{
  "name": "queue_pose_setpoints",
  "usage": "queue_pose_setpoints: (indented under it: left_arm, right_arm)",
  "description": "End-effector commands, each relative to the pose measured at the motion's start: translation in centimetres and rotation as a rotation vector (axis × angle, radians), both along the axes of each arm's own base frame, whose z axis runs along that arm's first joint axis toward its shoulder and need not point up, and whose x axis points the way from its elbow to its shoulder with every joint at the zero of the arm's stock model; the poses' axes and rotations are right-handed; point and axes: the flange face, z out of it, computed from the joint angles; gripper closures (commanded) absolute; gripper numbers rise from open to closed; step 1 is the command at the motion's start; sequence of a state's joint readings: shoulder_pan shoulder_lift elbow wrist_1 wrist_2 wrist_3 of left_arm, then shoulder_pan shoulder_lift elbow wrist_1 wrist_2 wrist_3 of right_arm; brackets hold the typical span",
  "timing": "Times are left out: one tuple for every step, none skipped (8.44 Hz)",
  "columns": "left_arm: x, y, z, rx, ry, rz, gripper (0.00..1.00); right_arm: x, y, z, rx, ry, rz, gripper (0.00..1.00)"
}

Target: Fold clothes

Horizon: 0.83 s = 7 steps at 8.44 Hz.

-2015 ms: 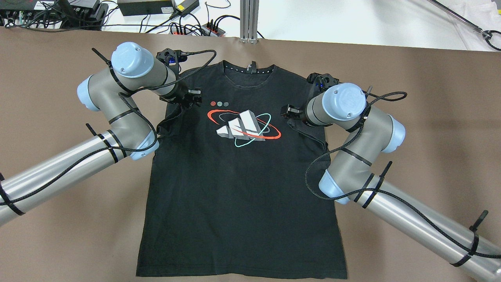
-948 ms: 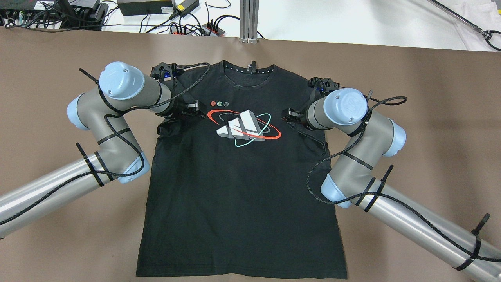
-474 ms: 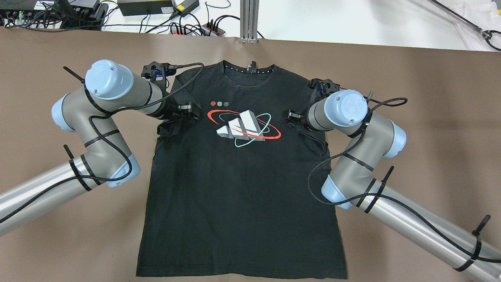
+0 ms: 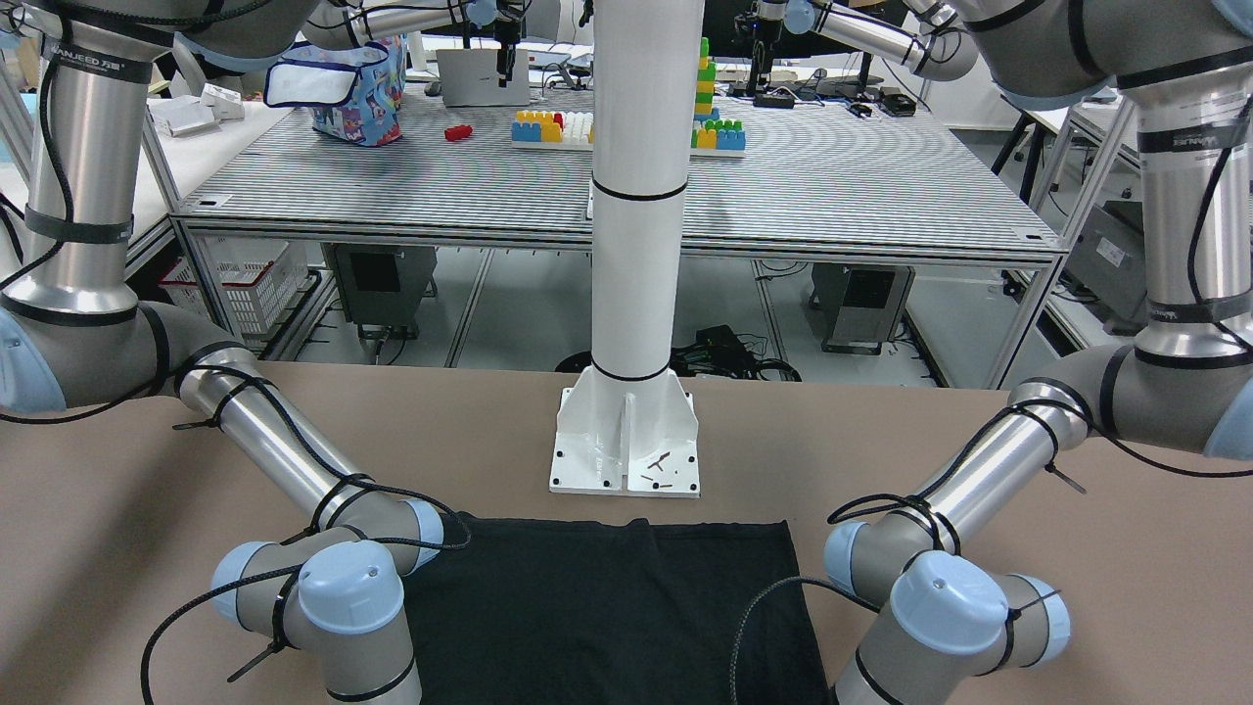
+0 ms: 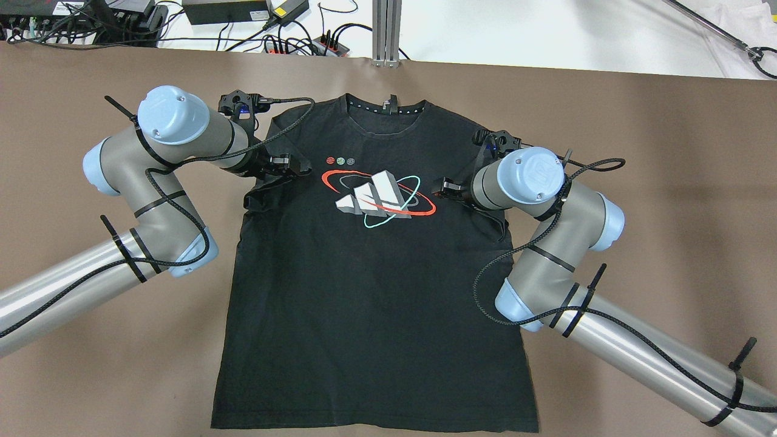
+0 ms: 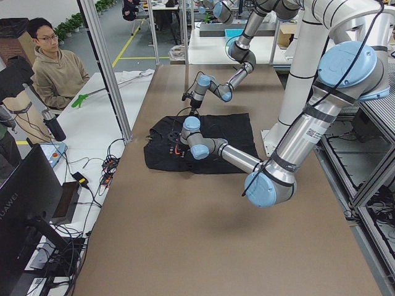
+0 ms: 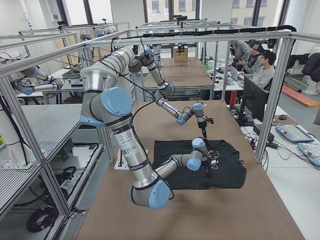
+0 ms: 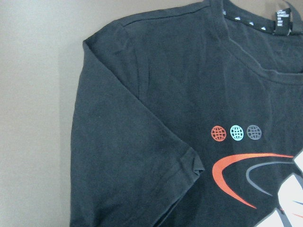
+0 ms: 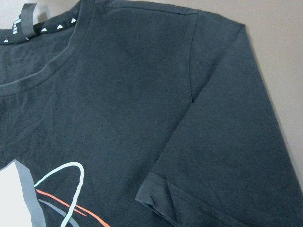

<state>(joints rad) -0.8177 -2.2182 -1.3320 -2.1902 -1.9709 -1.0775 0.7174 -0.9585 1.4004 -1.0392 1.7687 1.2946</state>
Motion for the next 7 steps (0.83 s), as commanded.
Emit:
queue_pose_setpoints:
  left_arm:
    - [0.6, -0.4, 0.9, -0.001, -0.024, -0.015, 0.23]
    - [0.6, -0.4, 1.0, -0.003, -0.026, -0.015, 0.23]
    - [0.7, -0.3, 1.0, -0.004, -0.027, -0.019, 0.23]
    - [0.5, -0.3, 1.5, -0.011, -0.033, -0.034, 0.23]
    - [1.6, 0.9, 2.0, -0.005, -0.044, -0.042, 0.23]
    - [2.4, 1.5, 2.3, -0.007, -0.050, -0.038, 0.23]
    - [2.5, 1.7, 2.0, -0.019, -0.039, -0.047, 0.23]
  right_arm:
    - [0.0, 0.3, 0.6, 0.004, -0.005, -0.002, 0.05]
    - [0.0, 0.3, 0.7, 0.003, -0.004, -0.002, 0.05]
    - [0.0, 0.3, 0.6, 0.005, -0.006, -0.002, 0.05]
    - [0.0, 0.3, 0.6, 0.005, -0.006, -0.002, 0.05]
    - [0.0, 0.4, 0.8, 0.003, -0.004, -0.004, 0.05]
    - [0.0, 0.4, 0.9, 0.002, -0.003, -0.004, 0.05]
    - [0.0, 0.4, 1.0, 0.002, -0.003, -0.004, 0.05]
